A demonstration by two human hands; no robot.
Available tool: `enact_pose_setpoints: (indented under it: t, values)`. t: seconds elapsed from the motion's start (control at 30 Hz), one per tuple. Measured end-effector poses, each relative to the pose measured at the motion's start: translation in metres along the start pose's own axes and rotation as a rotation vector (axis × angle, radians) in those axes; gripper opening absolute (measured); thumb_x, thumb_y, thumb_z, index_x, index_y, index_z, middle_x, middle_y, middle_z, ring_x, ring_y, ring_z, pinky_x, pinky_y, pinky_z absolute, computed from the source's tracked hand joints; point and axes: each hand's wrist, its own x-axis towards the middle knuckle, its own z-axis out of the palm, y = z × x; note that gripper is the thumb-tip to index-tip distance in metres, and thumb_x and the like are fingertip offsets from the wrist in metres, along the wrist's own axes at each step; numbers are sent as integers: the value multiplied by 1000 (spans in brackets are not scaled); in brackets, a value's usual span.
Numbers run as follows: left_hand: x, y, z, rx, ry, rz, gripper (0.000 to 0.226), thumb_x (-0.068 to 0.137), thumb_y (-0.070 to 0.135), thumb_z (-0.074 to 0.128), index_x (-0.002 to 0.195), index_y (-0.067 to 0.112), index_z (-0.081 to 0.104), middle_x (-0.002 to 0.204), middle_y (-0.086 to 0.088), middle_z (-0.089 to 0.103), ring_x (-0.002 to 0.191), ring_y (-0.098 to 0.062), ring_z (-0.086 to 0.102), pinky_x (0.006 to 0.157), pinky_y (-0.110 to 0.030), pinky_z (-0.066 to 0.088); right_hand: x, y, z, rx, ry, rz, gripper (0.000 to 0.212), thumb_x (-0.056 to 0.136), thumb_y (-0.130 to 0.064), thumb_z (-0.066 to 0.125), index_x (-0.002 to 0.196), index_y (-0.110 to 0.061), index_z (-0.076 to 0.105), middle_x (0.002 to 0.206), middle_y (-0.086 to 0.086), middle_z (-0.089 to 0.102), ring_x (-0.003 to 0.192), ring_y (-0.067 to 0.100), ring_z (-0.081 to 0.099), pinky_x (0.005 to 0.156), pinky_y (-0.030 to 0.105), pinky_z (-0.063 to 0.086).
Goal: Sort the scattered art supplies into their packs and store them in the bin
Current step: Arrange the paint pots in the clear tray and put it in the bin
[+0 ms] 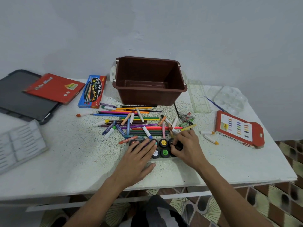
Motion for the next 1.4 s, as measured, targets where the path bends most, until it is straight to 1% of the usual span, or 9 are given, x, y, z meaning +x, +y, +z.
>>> enact_pose_setpoints:
  t: [0.23,0.37,0.5,0.67,0.73,0.87,1.03,1.23,1.4]
  values:
    - [0,-1,1,1,-5,-3,61,103,52,31,154,17,30,161,2,26,150,-17,18,118,-43,20,-2,10,-7,13,-42,-61,19,84,-38,63,81,-20,69,91,-10,64,95,19,47,85,41,43]
    - [0,-1,1,4,1,2,61,103,52,30,153,17,31,161,2,27,150,-17,19,118,-43,20,-13,10,-10,-49,33,-157,21,89,-34,60,93,-18,72,101,-2,64,98,24,52,86,44,45]
    - [1,-1,1,8,3,-1,61,103,52,31,153,17,31,161,2,27,150,-17,19,117,-43,21,-30,5,-11,-87,86,-202,16,88,-33,65,90,-18,70,93,-4,62,93,23,52,89,42,42]
    - [0,0,0,5,7,-7,61,103,52,31,153,17,32,161,2,27,150,-17,20,117,-43,21,-42,2,-3,-111,68,-158,17,87,-37,64,89,-21,69,94,-5,61,95,24,54,98,50,40]
    - [1,1,-1,5,13,-4,61,103,51,32,153,17,33,160,2,28,150,-17,21,118,-43,21,-42,1,-4,-101,66,-156,16,87,-36,64,90,-21,69,95,-5,62,95,23,53,95,46,42]
    - [1,2,-2,9,9,-9,61,102,52,32,151,17,35,159,2,30,149,-17,24,118,-41,19,-44,2,-10,-56,97,-144,15,90,-26,64,97,-14,70,99,2,60,91,21,53,80,30,44]
    - [13,8,-8,-32,22,-40,56,100,52,37,141,17,52,151,-1,45,142,-19,36,115,-40,22,-51,11,-12,-99,97,-69,15,84,-13,72,98,-11,68,97,3,60,83,23,53,65,36,51]
    - [37,26,-6,-20,-10,55,58,98,52,37,146,19,45,155,-3,39,144,-22,31,118,-40,18,-52,13,-12,-5,32,-41,22,84,-14,73,105,-11,68,103,3,59,90,22,56,76,29,48]
    - [51,34,-2,15,-54,122,61,98,54,36,149,20,39,159,-6,32,147,-26,27,117,-40,11,-48,11,-15,36,-16,-8,25,80,-9,75,104,-12,68,99,3,57,88,20,52,78,23,40]
